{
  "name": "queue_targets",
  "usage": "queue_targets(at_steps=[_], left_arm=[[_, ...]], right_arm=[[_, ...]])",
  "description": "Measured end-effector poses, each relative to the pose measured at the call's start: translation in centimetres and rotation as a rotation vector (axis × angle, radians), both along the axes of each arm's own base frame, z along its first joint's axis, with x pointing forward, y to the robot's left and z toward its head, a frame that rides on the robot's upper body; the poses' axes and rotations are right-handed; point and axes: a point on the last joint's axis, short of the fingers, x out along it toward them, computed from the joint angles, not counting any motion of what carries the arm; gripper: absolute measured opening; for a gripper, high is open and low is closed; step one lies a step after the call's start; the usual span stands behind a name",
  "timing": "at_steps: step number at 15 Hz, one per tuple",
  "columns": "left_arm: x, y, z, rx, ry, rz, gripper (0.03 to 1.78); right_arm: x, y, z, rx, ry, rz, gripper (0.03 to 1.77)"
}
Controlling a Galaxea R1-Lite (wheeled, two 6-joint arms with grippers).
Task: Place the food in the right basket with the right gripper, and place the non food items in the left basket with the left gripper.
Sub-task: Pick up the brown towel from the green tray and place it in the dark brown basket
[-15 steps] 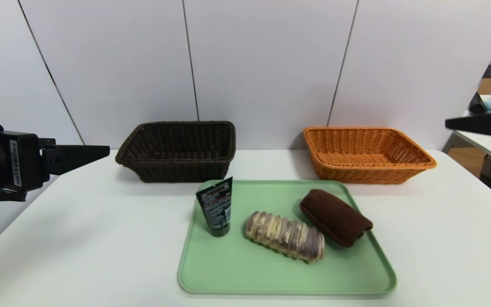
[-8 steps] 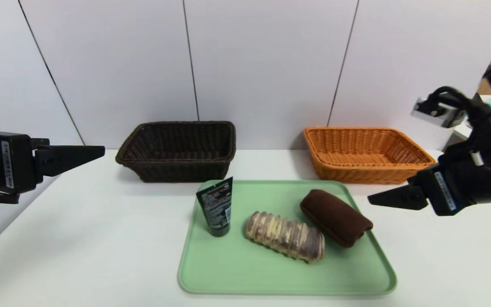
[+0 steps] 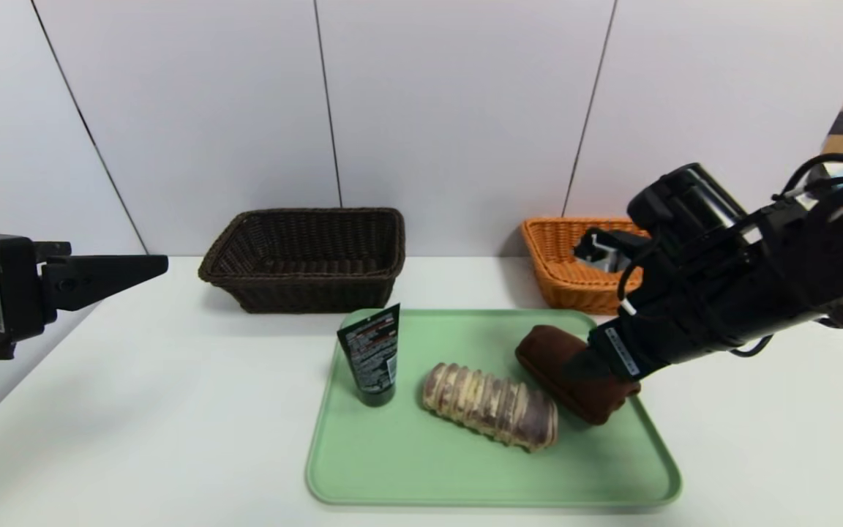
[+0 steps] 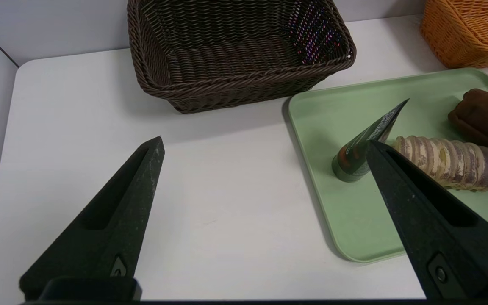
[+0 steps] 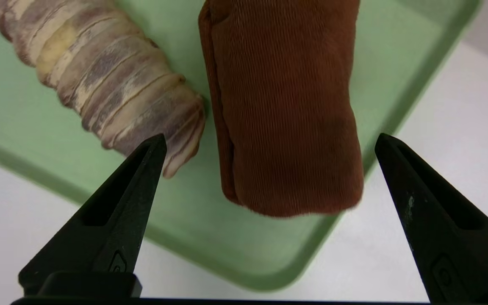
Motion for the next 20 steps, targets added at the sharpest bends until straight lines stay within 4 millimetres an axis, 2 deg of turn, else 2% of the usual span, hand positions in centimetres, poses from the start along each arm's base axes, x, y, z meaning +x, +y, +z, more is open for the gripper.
queue_targets(at_steps=[4, 10, 15, 20], left_arm=[[0.6, -0.2, -0.1, 0.004, 0.011, 0.002, 1.69], [2.8, -0.9, -1.0, -0.008, 0.081, 0.014, 1.69], [3.1, -1.1, -1.3, -0.002, 0.095, 0.012, 1.69], [3.2, -1.1, -1.4, -0.001, 0.099, 0.011, 1.69]], right_arm=[[2.6, 1.6, -2.4, -0.043, 0.013, -0.008, 1.7], [4.2, 2.9, -4.7, -0.09, 0.051, -0.01, 1.7], [4.1, 2.8, -4.6, -0.112, 0.059, -0.017, 1.7], [3.2, 2.2, -3.9, -0.156, 0.07, -0.04, 1.7]])
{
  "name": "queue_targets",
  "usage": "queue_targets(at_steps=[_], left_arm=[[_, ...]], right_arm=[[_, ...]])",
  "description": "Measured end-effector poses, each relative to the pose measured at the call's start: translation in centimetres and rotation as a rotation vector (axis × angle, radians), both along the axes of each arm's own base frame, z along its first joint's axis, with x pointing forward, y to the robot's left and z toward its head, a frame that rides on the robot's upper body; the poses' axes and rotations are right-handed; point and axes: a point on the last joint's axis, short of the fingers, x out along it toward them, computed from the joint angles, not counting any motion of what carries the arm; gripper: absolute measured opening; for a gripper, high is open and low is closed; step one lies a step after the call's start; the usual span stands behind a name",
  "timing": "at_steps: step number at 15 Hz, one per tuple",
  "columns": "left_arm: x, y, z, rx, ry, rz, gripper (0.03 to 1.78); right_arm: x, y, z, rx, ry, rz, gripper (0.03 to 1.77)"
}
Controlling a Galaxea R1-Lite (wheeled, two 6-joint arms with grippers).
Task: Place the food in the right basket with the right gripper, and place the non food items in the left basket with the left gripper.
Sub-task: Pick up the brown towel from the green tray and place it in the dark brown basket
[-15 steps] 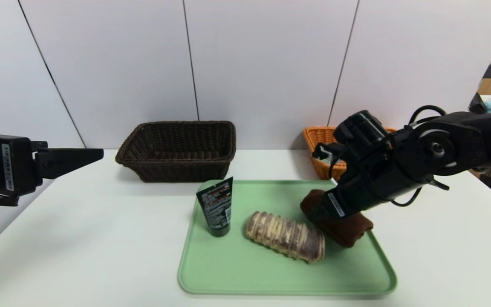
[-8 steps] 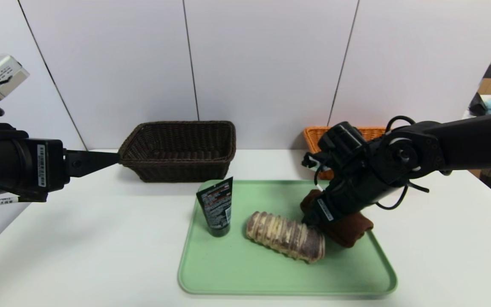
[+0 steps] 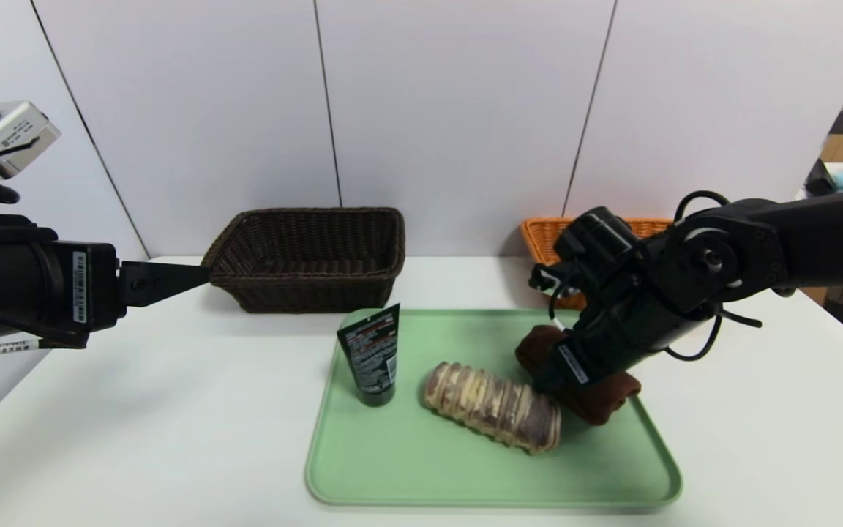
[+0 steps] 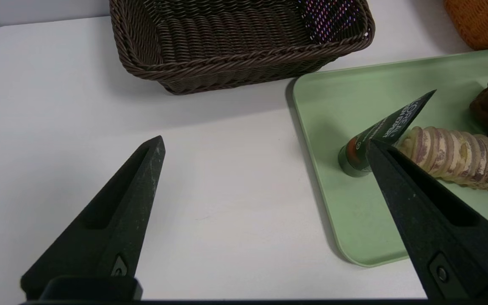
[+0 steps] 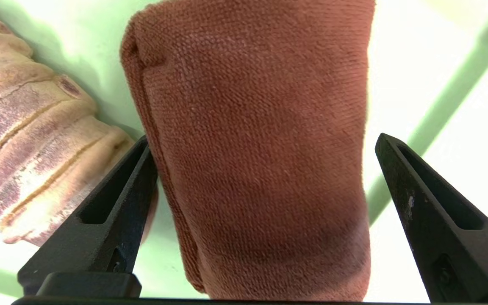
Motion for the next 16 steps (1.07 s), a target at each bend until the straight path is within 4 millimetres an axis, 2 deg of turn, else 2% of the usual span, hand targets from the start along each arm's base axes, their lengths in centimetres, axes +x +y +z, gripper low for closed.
queue_targets(at_steps=[8, 13, 14, 16], left_arm=[[-0.15, -0.13, -0.07, 0.001, 0.002, -0.01, 1.69], [-0.08, -0.19, -0.15, 0.002, 0.006, -0.014, 1.69], [-0.08, -0.2, -0.15, 0.001, 0.006, -0.014, 1.69], [-0.07, -0.21, -0.11, 0.0, 0.005, -0.015, 1.69]], right_arm=[[0.04, 0.03, 0.08, 0.011, -0.008, -0.017, 1.7], [0.43, 0.24, -0.62, 0.009, 0.006, -0.025, 1.7], [0.47, 0.26, -0.59, 0.008, 0.008, -0.027, 1.59], [0.37, 0.3, -0.61, 0.003, 0.015, -0.02, 1.26]])
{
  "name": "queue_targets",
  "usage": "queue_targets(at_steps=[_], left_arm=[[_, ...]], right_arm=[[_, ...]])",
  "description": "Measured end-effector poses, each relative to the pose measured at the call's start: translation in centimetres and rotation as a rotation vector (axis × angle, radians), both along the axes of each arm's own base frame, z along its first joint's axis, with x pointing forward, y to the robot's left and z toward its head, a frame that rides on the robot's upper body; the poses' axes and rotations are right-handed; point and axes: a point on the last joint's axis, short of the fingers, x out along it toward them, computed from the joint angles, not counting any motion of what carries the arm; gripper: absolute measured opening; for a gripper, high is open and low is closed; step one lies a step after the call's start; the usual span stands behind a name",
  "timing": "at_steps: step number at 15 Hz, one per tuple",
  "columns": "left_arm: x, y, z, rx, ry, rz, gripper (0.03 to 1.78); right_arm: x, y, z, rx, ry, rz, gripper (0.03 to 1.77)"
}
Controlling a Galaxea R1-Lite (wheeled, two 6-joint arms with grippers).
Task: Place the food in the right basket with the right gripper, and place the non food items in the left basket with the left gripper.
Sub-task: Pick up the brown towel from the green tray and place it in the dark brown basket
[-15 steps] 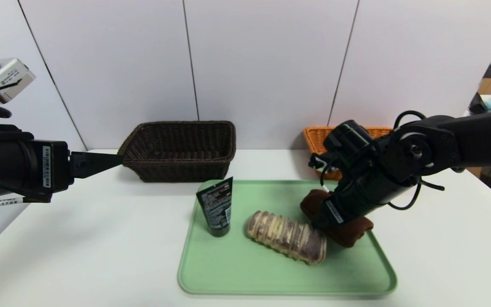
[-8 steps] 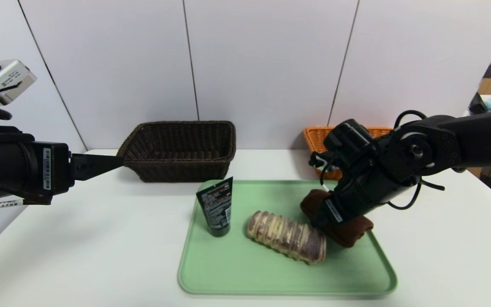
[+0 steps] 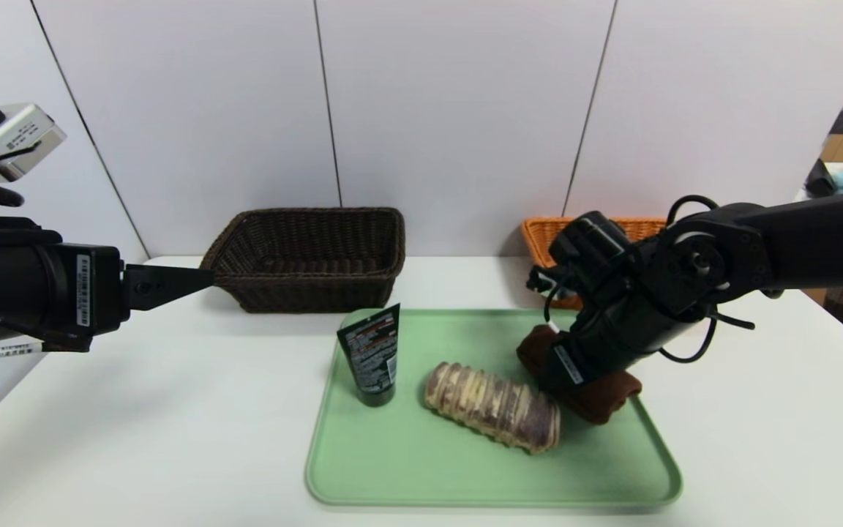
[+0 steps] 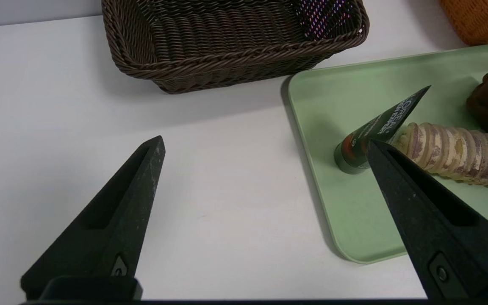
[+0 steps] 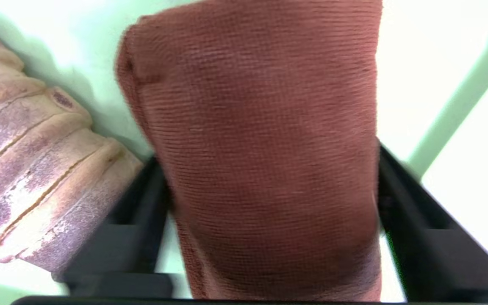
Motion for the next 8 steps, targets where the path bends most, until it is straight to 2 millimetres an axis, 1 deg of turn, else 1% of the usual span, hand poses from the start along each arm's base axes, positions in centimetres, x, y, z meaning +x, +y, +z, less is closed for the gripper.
queue_targets(at_steps=[2, 4, 5, 6, 8], left_arm=[[0.0, 0.0, 0.03, -0.001, -0.001, -0.001, 1.69], [0.0, 0.0, 0.03, 0.0, -0.001, 0.0, 1.69], [0.0, 0.0, 0.03, -0.001, -0.001, -0.001, 1.69], [-0.01, 0.0, 0.02, -0.002, -0.001, 0.0, 1.69], [-0.02, 0.01, -0.06, 0.0, 0.003, 0.0, 1.69]], right_arm=[[-0.12, 0.22, 0.0, 0.001, 0.001, 0.005, 0.98], [-0.18, 0.24, -0.07, -0.001, 0.003, 0.005, 0.81], [-0.21, 0.25, -0.1, -0.003, 0.005, 0.005, 0.67], [-0.24, 0.27, -0.09, -0.006, 0.003, 0.004, 0.51], [-0.3, 0.29, 0.03, -0.018, -0.01, -0.005, 0.51]])
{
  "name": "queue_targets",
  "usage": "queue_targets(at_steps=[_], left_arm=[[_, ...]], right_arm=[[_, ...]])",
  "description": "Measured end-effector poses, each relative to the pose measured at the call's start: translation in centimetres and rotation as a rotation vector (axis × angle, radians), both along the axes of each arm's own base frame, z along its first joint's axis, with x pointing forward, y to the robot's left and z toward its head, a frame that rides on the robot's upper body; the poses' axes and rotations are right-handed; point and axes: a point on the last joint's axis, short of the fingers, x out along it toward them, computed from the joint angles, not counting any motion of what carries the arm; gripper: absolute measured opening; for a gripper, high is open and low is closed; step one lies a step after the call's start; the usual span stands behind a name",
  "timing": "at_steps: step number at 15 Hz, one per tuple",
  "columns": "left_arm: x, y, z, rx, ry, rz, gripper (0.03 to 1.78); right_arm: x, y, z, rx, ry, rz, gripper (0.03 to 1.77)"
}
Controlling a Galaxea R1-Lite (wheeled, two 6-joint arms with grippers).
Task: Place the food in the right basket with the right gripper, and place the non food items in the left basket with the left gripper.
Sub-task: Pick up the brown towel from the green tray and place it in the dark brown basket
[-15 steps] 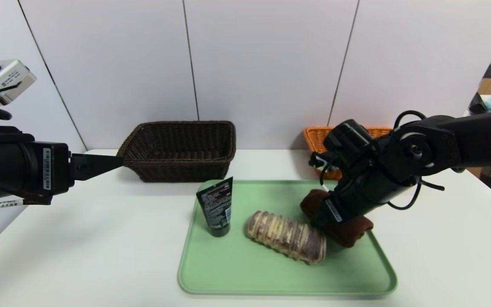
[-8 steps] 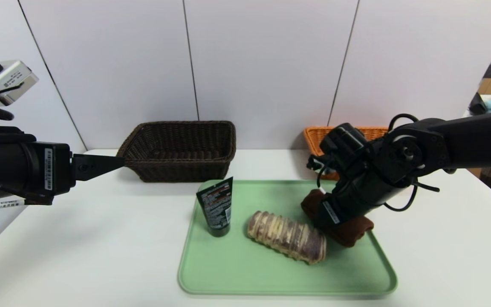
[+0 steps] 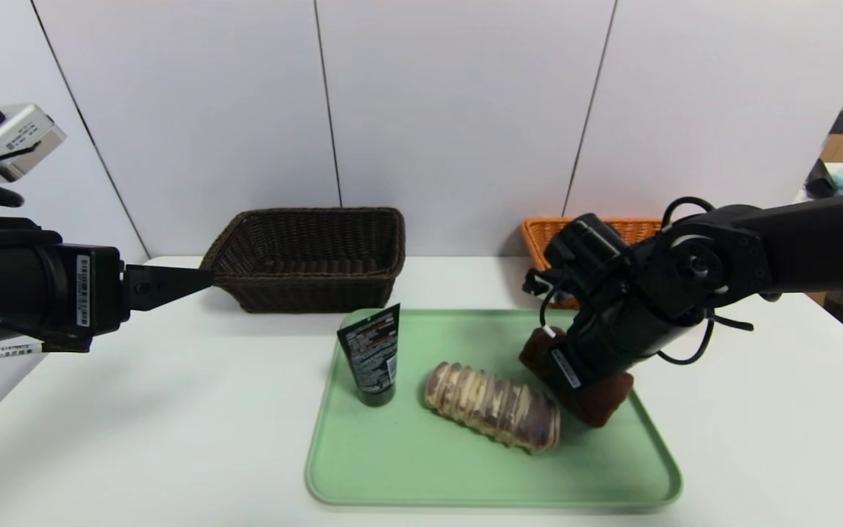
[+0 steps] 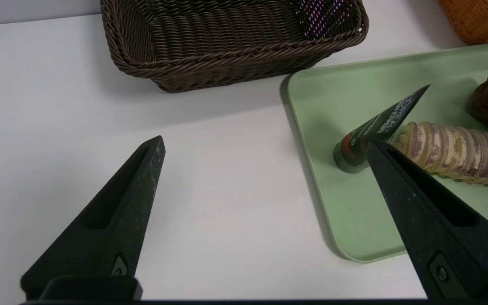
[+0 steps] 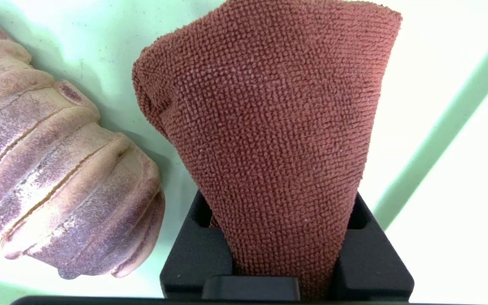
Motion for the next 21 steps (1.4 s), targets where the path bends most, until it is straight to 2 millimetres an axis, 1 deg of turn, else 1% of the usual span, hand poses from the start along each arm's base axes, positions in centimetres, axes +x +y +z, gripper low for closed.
queue_targets(at_steps=[2, 4, 6, 10, 11, 13, 15, 16, 18, 21], left_arm=[[0.0, 0.0, 0.0, 0.0, 0.001, 0.0, 1.69], [0.0, 0.0, 0.0, 0.0, 0.001, 0.0, 1.69], [0.0, 0.0, -0.2, 0.002, 0.006, 0.0, 1.69], [-0.1, 0.1, -0.6, 0.007, 0.019, 0.0, 1.69], [-0.2, 0.1, -0.6, 0.006, 0.019, 0.001, 1.69], [-0.4, 0.1, -0.8, 0.008, 0.023, 0.001, 1.69], [-0.7, 0.2, -1.2, 0.011, 0.032, 0.001, 1.69], [-0.8, 0.3, -1.4, 0.013, 0.038, 0.001, 1.69], [-1.2, 0.4, -1.9, 0.017, 0.048, 0.002, 1.69], [-1.7, 0.6, -2.6, 0.023, 0.067, 0.005, 1.69]], right_arm=[[-0.1, -0.1, 0.5, 0.007, -0.017, -0.004, 0.51], [-0.3, -0.2, 1.9, 0.03, -0.063, -0.003, 0.51], [-0.8, 0.7, 4.7, 0.066, -0.18, 0.015, 0.51], [-0.9, 3.4, 12.0, 0.237, -0.553, 0.057, 0.51], [-0.7, 4.1, 13.4, 0.284, -0.619, 0.071, 0.51], [0.1, 5.6, 14.9, 0.362, -0.714, 0.096, 0.51], [1.5, 7.4, 15.6, 0.426, -0.774, 0.117, 0.51], [2.2, 8.1, 15.4, 0.443, -0.789, 0.125, 0.51], [4.0, 10.2, 14.1, 0.484, -0.822, 0.147, 0.51], [5.2, 12.9, 11.1, 0.494, -0.804, 0.175, 0.51]])
